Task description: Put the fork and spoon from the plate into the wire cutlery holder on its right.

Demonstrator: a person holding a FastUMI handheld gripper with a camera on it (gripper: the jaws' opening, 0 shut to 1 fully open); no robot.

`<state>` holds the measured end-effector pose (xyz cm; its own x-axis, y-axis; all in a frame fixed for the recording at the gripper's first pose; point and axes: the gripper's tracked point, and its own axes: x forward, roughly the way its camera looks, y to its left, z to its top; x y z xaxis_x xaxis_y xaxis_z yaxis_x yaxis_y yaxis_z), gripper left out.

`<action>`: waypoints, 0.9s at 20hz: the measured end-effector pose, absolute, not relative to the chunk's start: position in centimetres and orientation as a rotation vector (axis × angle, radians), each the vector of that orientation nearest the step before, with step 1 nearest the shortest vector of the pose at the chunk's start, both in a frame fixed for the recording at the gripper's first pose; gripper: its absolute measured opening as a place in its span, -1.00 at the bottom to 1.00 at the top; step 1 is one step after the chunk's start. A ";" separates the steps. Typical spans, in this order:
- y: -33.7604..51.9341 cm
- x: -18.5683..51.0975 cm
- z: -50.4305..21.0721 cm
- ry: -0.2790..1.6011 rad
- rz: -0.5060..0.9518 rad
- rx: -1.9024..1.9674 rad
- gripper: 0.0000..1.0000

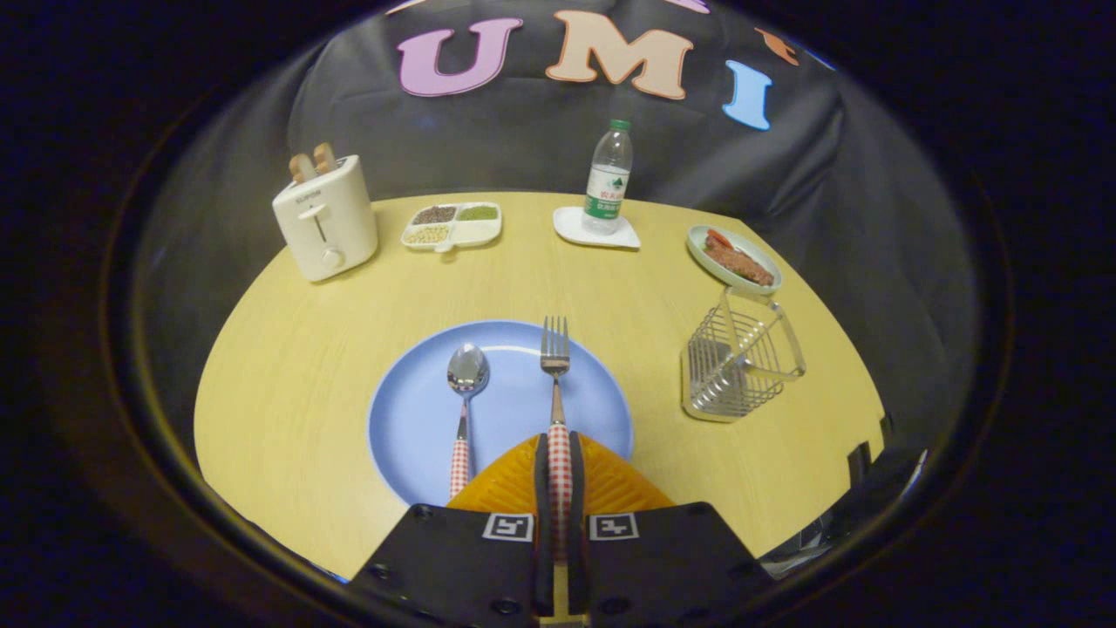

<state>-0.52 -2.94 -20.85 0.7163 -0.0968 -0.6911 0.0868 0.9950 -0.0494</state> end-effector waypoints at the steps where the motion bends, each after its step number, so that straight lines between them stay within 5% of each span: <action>1: -3.3 -0.7 -20.0 0.788 -0.127 -0.020 -0.82; 12: -11.1 -0.8 -11.7 1.043 -0.414 0.146 -0.81; 18: -14.2 -0.2 -12.8 1.313 -0.428 0.218 -0.81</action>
